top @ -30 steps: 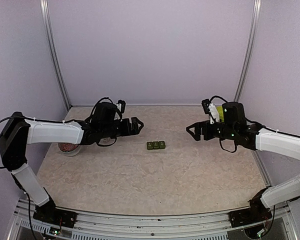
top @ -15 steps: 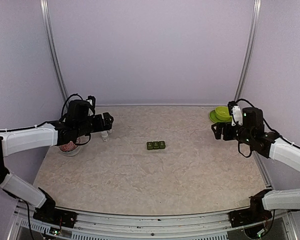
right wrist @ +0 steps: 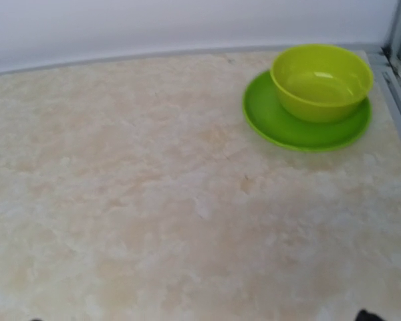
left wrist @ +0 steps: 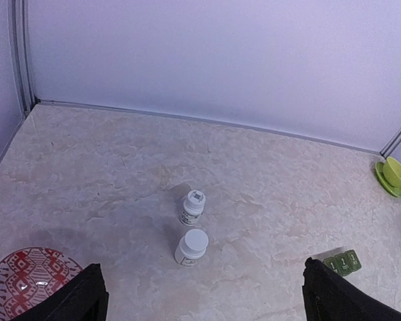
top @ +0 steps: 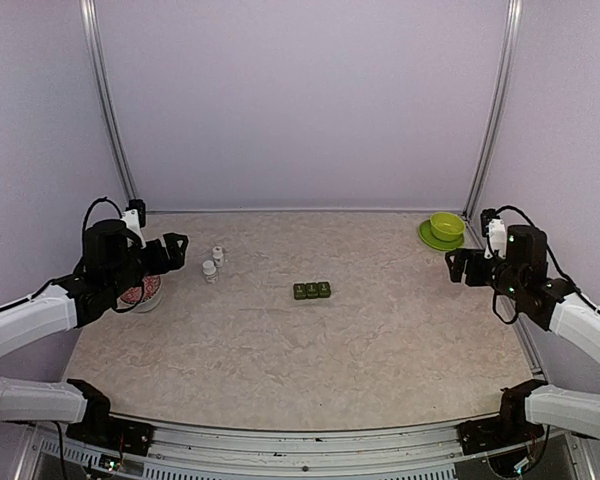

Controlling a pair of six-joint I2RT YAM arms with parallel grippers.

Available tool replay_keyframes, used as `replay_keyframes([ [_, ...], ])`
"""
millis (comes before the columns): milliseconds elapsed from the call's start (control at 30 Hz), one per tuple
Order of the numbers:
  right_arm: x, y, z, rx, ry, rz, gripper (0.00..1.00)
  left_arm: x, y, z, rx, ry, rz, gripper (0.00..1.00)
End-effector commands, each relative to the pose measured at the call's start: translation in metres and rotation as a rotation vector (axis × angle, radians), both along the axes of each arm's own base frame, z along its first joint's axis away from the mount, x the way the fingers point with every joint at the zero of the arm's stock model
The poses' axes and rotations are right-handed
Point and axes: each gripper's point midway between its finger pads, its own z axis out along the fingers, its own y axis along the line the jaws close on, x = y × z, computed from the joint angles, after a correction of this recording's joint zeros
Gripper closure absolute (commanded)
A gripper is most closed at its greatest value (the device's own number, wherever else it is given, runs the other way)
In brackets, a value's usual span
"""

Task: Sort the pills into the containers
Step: Reset both arms

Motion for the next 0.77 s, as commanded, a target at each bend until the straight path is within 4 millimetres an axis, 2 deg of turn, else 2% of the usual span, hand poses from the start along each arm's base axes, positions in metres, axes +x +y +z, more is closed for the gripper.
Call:
replay_keyframes([
  [0, 0.003, -0.016, 0.008, -0.009, 0.033, -0.087, 0.0, 0.005, 0.005, 0.011, 0.024, -0.05, 0.026, 0.01],
  [200, 0.003, -0.007, 0.015, -0.027, 0.009, -0.022, 0.0, 0.006, 0.007, 0.006, 0.025, -0.025, 0.039, 0.01],
  [433, -0.003, -0.014, 0.027, -0.023, -0.056, -0.056, 0.0, 0.006, 0.003, 0.003, 0.015, -0.023, 0.021, 0.01],
  [733, -0.006, -0.019, 0.03, -0.029, -0.071, -0.075, 0.0, 0.005, 0.005, -0.005, 0.017, -0.008, 0.034, 0.01],
])
